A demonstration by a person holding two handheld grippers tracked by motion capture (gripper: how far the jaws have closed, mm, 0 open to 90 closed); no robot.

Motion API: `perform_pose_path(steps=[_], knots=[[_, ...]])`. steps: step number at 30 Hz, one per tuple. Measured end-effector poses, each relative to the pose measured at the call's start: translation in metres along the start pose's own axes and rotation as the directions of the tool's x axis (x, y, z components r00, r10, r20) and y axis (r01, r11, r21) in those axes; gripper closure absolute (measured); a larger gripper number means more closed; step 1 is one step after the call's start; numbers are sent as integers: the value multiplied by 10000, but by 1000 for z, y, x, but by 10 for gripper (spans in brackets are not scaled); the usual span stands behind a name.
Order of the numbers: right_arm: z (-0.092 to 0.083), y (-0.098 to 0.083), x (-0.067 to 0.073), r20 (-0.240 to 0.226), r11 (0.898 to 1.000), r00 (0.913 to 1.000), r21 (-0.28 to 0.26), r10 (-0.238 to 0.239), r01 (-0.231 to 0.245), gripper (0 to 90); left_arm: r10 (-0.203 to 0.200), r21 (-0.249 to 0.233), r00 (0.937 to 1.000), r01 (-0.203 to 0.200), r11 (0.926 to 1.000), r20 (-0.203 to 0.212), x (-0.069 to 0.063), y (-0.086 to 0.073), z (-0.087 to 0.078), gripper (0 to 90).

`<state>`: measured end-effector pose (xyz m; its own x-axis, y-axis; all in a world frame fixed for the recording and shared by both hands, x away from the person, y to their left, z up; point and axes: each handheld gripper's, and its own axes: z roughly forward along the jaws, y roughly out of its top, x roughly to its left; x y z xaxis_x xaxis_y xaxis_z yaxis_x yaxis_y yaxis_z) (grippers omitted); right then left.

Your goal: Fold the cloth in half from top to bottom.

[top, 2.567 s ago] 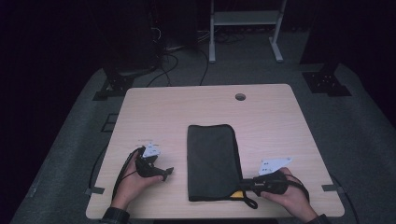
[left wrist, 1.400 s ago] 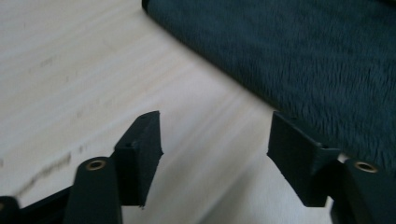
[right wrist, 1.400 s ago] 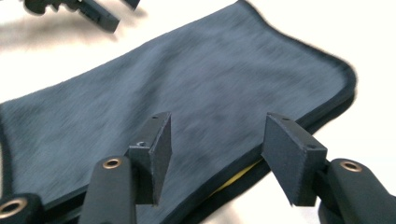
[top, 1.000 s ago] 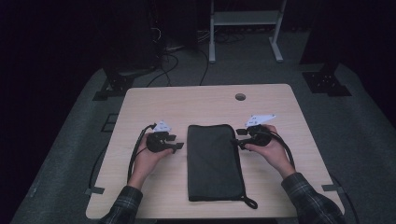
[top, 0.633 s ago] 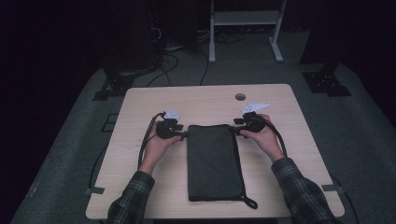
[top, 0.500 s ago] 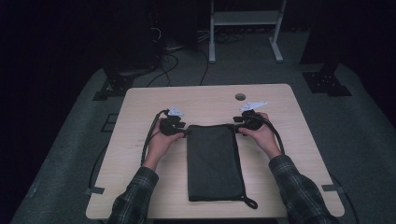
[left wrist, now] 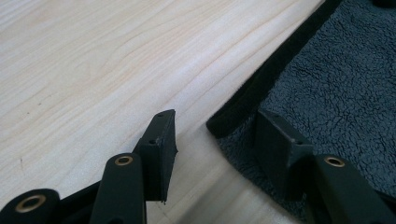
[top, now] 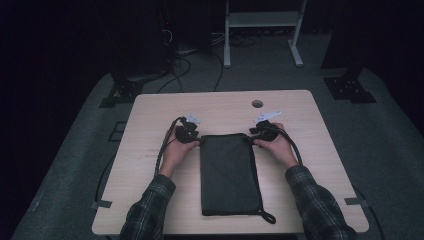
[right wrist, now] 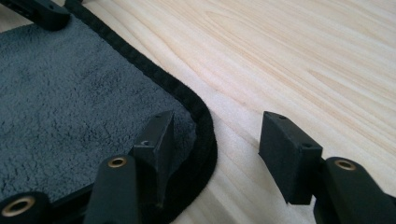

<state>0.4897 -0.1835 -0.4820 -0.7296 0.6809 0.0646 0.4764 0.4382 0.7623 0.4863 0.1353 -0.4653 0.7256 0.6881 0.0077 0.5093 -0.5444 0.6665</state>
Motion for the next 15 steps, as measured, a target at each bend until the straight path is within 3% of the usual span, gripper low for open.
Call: perform_pose_path(steps=[4,7,9,11,15], knots=[[0,-1,1,-59,9996,9996,-57,-278,278,507,-81,-128,9992,86,9999,395,1,-2,0,554],[-1,-2,3,-189,9995,9993,-111,-307,305,585,30,-50,9985,-28,10000,539,-2,-1,0,674],[-1,-2,5,-386,9998,9992,-119,-134,129,685,-125,-22,9974,127,9999,713,-3,-1,-1,748],[-1,-1,7,-406,10000,9992,-30,-36,35,723,-290,19,9965,289,9996,778,-4,0,0,805],[-1,-3,6,-670,9989,9967,-64,467,-473,812,-503,116,9966,496,9987,654,-6,1,0,833]])
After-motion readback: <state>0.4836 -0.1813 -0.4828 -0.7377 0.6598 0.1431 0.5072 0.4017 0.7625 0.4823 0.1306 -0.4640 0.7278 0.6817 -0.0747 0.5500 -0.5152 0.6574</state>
